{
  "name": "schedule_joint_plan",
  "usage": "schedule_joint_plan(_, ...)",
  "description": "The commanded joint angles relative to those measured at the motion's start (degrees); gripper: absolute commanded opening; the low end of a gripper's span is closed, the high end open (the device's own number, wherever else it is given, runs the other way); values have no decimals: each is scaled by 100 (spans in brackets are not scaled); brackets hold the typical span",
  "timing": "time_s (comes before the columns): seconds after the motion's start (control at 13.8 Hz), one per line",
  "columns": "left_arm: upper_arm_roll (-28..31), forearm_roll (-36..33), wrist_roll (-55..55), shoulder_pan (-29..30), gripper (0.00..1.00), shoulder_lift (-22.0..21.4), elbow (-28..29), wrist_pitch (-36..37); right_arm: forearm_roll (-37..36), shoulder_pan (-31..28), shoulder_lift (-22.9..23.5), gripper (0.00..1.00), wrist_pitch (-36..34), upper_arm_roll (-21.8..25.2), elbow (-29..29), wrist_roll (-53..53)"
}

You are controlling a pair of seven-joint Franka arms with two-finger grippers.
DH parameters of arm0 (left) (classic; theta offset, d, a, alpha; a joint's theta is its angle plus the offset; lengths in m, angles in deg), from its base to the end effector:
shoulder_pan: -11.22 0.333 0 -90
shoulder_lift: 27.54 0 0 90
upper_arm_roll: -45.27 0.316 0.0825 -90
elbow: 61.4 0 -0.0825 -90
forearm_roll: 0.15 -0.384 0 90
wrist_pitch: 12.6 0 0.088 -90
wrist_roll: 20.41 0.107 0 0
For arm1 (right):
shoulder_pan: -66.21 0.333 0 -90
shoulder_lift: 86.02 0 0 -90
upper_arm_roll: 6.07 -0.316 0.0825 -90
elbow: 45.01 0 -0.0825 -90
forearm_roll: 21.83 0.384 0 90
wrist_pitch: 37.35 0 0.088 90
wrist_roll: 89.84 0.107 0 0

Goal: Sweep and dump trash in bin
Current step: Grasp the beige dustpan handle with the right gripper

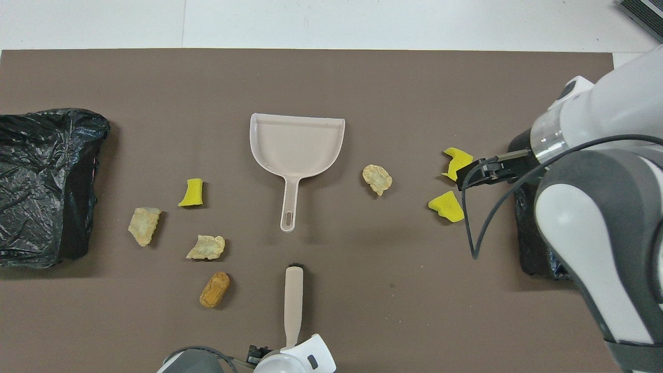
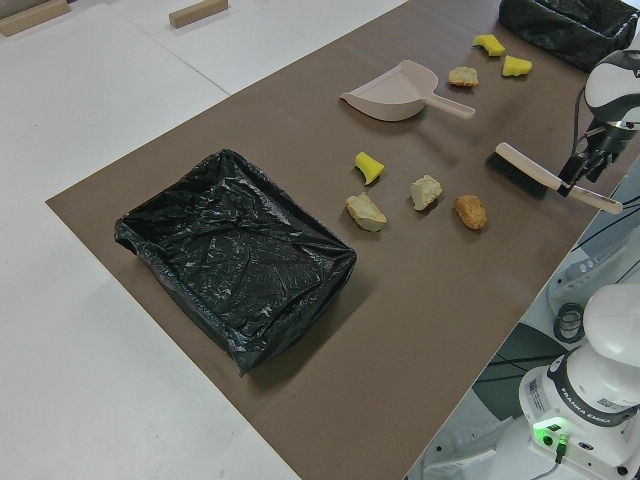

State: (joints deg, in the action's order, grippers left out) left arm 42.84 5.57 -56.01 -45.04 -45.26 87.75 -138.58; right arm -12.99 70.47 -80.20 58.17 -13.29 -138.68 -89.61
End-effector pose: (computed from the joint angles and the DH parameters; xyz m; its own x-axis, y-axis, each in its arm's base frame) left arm 0.2067 -0.3454 0.3520 0.9374 -0.3289 -0.1146 -0.3318 -0.9433 -0.0060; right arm 0.5728 0.1285 0.5460 0.9811 0.1804 -0.0704 0.1670 -0.9722 -0.1639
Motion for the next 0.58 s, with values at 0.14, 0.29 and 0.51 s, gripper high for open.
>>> schedule_joint_plan(0.14,94,306,-88,-139,100,66,106,-207,162,470,323,100,527,-16,-98,231)
schedule_joint_plan(0.29,94,315,-96,-139,100,67,106,-198,162,777,332,100,896,-16,-308,616)
schedule_joint_plan(0.51,94,315,-96,-130,90,67,106,-181,171,1068,394,100,1318,-16,-450,1196)
